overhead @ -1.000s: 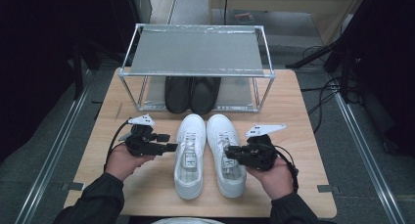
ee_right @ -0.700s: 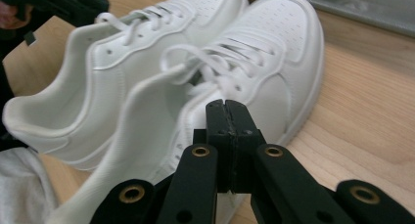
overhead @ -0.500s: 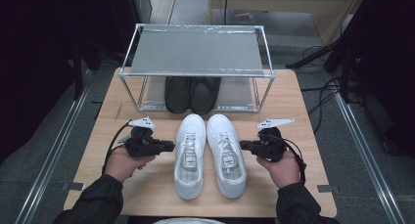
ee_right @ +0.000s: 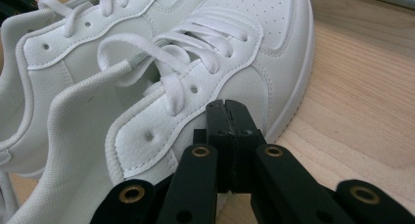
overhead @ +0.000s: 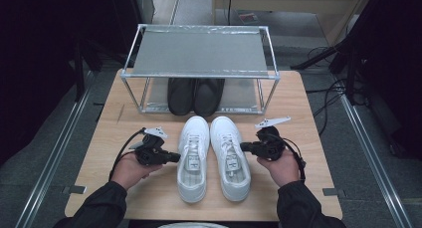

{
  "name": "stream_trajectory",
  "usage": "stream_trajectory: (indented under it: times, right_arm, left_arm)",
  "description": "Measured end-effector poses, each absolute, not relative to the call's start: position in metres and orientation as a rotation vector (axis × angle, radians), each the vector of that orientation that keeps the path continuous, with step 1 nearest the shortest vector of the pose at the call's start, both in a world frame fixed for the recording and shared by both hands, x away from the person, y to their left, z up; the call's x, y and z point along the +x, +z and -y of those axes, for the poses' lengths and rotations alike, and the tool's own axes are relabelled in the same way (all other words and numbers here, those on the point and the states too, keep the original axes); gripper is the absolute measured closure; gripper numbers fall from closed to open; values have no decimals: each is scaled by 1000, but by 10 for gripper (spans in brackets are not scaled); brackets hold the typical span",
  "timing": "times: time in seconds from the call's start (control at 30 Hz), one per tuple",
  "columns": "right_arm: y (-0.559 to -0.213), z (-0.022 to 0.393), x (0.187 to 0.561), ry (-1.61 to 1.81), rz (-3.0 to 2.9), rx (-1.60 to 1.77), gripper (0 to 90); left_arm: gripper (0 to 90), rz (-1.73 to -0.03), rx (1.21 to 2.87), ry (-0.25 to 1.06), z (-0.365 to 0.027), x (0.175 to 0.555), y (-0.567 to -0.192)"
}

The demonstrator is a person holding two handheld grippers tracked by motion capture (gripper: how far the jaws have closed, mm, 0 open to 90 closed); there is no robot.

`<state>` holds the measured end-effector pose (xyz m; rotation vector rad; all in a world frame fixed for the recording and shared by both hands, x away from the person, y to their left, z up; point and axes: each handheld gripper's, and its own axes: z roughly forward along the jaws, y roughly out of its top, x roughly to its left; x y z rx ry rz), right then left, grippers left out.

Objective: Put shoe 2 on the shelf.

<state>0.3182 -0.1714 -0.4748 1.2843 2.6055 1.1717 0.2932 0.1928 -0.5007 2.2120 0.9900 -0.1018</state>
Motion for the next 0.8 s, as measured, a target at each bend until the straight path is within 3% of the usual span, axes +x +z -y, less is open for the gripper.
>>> stream_trajectory:
  times: [0.33,0.7,0.8]
  right_arm:
    - [-475,171,320,1171,-2604,1292,887]
    - [-476,171,323,1176,-2579,1310,876]
    - [-476,171,324,1182,-2555,1312,820]
  left_arm:
    - [898,-862,2256,-117,-170,283,-503]
    - [900,-911,2208,-131,-167,281,-507]
    - [900,-922,2201,-122,-167,280,-507]
